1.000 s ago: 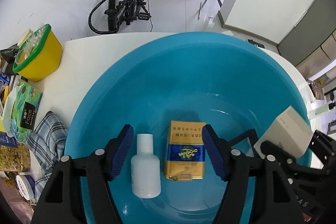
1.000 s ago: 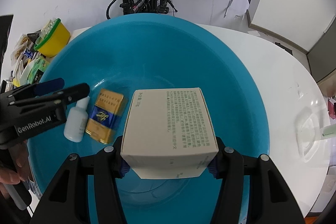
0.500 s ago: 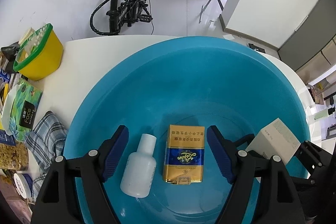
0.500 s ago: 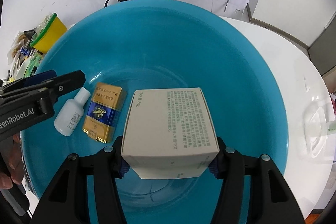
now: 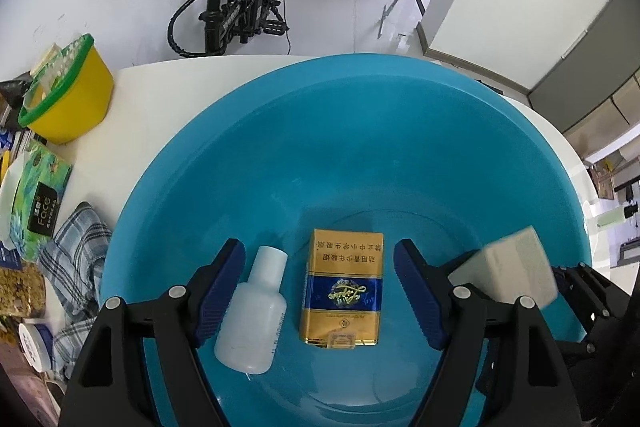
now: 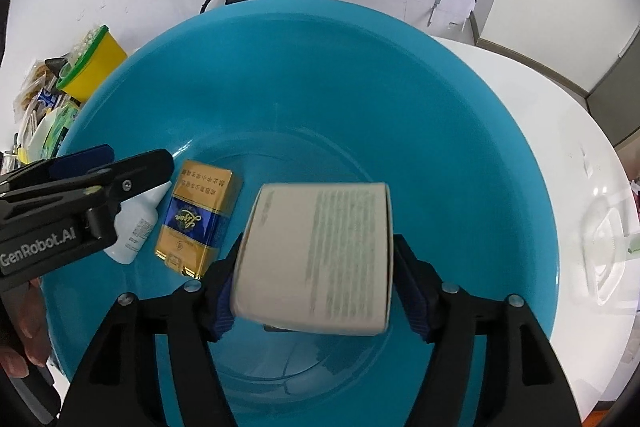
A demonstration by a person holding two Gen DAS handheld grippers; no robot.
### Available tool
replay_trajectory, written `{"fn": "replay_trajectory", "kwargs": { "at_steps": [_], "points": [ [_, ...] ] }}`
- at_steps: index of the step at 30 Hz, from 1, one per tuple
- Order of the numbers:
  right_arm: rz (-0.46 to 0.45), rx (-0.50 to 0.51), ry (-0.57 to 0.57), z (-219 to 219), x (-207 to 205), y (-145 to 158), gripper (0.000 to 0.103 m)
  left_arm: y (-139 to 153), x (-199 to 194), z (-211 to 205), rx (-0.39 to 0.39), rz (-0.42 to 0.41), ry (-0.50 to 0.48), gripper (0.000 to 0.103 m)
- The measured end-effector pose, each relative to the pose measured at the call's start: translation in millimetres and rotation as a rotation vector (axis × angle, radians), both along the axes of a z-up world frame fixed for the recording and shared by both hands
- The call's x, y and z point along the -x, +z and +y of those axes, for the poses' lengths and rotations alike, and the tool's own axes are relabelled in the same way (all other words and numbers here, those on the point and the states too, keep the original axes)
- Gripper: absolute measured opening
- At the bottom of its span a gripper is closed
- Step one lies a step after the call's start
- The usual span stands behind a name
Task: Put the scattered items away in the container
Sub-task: 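Lower the beige cardboard box into the basin and open the right gripper, then lift both grippers up and out of the blue basin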
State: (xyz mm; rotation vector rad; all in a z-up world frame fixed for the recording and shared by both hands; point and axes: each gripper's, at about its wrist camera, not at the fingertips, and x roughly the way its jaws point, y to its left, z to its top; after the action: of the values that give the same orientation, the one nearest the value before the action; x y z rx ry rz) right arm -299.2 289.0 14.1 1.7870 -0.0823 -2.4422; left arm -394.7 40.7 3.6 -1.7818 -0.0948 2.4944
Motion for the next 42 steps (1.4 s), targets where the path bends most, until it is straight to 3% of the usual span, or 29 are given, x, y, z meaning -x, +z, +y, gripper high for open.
{"fn": "replay_trajectory", "kwargs": {
  "at_steps": [9,14,20,25,31,37,39,42],
  "points": [
    [0.02,-0.013,0.008,-1,-2,3,0.069,-2,-1,2,0.031,0.009,-0.006,0.079],
    [0.118,-0.027,-0.009,1,-5,15,0.078,1,-2,1,0.044,0.024,-0.011,0.079],
    [0.167,-0.044,-0.025,6,-5,21,0.078,9,-3,-1,0.03,0.057,-0.006,0.079],
    [0.267,-0.025,-0.068,15,-9,33,0.078,16,-8,6,0.07,0.139,-0.048,0.079],
    [0.353,-0.013,-0.088,20,-12,47,0.078,31,-11,-1,0.004,0.24,-0.03,0.079],
    [0.47,-0.008,-0.121,27,-19,61,0.078,50,-21,4,0.032,0.4,-0.074,0.079],
    [0.516,-0.007,-0.133,29,-22,67,0.082,56,-24,3,0.035,0.444,-0.072,0.079],
    [0.579,-0.02,-0.137,31,-27,77,0.094,65,-28,1,0.044,0.512,-0.045,0.081]
  ]
}}
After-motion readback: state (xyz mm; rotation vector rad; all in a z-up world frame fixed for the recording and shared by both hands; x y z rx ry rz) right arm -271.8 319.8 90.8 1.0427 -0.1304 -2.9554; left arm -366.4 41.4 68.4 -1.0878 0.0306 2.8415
